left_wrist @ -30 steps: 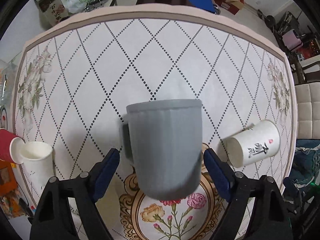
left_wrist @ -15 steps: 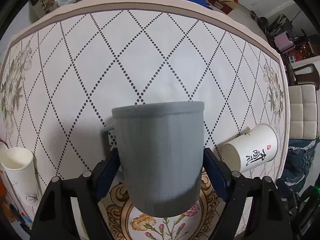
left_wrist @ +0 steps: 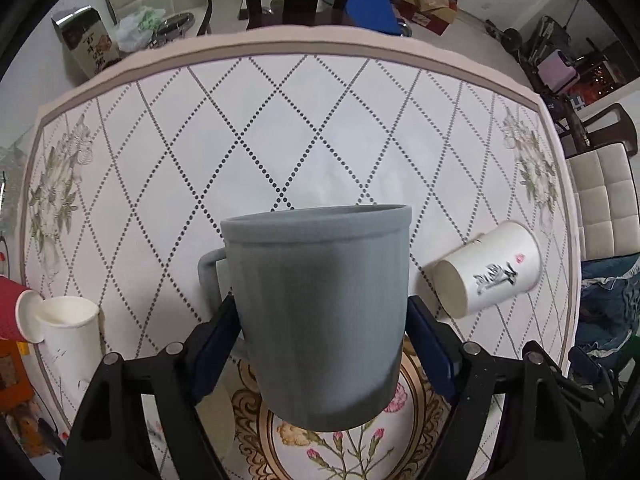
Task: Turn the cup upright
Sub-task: 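Lift the grey mug with the left tool and carry it toward the right tool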
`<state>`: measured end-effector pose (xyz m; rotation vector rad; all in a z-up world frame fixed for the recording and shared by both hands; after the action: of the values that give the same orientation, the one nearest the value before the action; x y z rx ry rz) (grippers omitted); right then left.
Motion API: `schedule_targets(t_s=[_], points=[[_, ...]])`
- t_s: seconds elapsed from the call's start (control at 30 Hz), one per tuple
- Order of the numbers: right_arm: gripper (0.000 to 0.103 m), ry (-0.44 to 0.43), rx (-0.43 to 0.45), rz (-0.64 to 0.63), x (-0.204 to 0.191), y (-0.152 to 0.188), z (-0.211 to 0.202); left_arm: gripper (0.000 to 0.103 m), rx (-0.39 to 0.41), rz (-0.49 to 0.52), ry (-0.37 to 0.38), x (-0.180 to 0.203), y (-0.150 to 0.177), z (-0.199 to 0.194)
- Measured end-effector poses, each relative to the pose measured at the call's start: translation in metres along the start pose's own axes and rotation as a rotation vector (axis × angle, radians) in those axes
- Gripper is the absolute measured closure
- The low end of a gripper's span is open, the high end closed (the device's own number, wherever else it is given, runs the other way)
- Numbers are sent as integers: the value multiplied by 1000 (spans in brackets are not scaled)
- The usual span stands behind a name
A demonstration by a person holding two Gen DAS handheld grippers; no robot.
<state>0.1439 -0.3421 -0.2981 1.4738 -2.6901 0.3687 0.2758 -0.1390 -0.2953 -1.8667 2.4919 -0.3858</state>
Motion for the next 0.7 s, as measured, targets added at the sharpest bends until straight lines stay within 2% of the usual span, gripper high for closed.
schedule_targets(t_s=[0.27,0.4,0.57,0.7], points=[[9,-35,27,2,21,18,-25,23,49,15,-23,13,31,-47],[9,-63,32,-14,35,32,-37,23,55,-4,-39,24,57,-66],[9,-95,34,-34,56,52,-41,23,58,-28,-56,35,100,-87],[9,-118,6,-61,65,74,-30,23,28,-56,-66,42,138,-84]])
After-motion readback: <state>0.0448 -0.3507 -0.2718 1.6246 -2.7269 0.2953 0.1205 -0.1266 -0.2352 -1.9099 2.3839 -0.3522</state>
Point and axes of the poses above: each gripper's, at about its wrist camera, not at the fingertips, and z roughly the way its jaws point, x to its right, y to its underside, the point moved 1 cm from there along z, roughly the way its jaws point, and after that the axes turned 5 degrees about x, right-handed, at the moved point
